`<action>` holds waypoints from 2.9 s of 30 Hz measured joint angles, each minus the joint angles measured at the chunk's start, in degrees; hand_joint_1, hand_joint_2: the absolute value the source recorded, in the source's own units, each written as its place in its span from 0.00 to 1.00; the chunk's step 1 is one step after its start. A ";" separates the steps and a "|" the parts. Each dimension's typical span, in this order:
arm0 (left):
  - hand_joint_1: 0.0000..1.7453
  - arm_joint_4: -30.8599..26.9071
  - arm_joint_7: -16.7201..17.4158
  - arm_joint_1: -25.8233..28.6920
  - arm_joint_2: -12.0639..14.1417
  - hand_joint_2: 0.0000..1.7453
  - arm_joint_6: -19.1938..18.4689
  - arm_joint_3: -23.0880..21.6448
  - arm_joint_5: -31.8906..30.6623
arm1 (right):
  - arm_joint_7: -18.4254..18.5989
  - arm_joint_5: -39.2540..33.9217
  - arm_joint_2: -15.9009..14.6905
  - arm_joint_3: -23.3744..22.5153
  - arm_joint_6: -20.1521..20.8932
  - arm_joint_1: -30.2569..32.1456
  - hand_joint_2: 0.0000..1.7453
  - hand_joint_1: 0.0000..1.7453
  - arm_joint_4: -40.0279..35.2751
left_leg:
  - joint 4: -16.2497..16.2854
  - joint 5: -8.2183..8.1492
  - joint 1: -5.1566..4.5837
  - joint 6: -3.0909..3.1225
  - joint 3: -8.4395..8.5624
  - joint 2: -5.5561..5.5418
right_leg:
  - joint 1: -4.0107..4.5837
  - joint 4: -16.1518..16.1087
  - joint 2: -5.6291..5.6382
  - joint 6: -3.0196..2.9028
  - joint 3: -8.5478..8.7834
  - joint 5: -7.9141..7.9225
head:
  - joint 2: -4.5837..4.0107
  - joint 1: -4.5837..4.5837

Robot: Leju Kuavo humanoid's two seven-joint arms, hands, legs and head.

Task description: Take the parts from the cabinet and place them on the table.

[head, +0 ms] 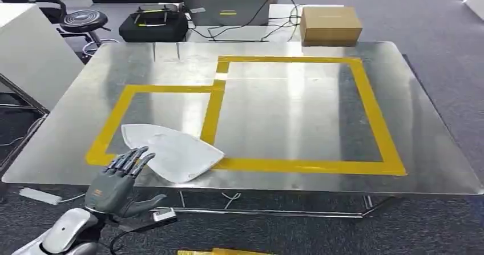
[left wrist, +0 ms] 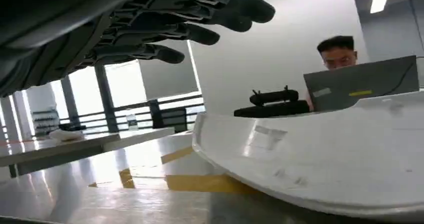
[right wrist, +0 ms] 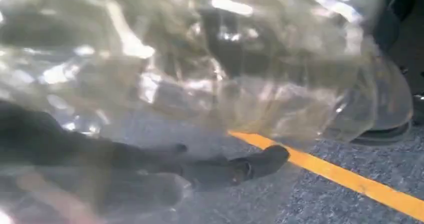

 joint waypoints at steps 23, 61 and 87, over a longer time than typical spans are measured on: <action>0.00 -0.44 3.80 3.66 1.66 0.00 1.03 4.42 -0.06 | 0.02 -1.20 -0.39 0.17 -1.07 0.13 0.00 0.00 -0.50 | -9.56 9.72 -0.75 2.90 1.73 -0.02 | 1.04 0.83 0.55 1.04 4.72 -2.70 | 0.00 0.26; 0.00 14.84 24.52 14.46 -0.15 0.00 -3.02 2.82 23.72 | 3.15 -13.24 -5.14 3.04 -11.89 2.40 0.00 0.00 -11.08 | -2.15 2.23 0.31 0.12 -1.46 0.02 | 1.01 -3.03 -0.18 -0.64 4.88 -1.70 | 0.00 0.09; 0.00 22.32 29.20 11.73 0.20 0.00 6.66 -10.58 40.67 | 2.43 -28.12 -8.44 6.64 -14.77 1.57 0.00 0.00 -14.75 | -9.88 11.29 -0.58 2.47 1.72 0.37 | 1.69 -3.85 0.43 1.15 7.34 -3.39 | 0.00 0.48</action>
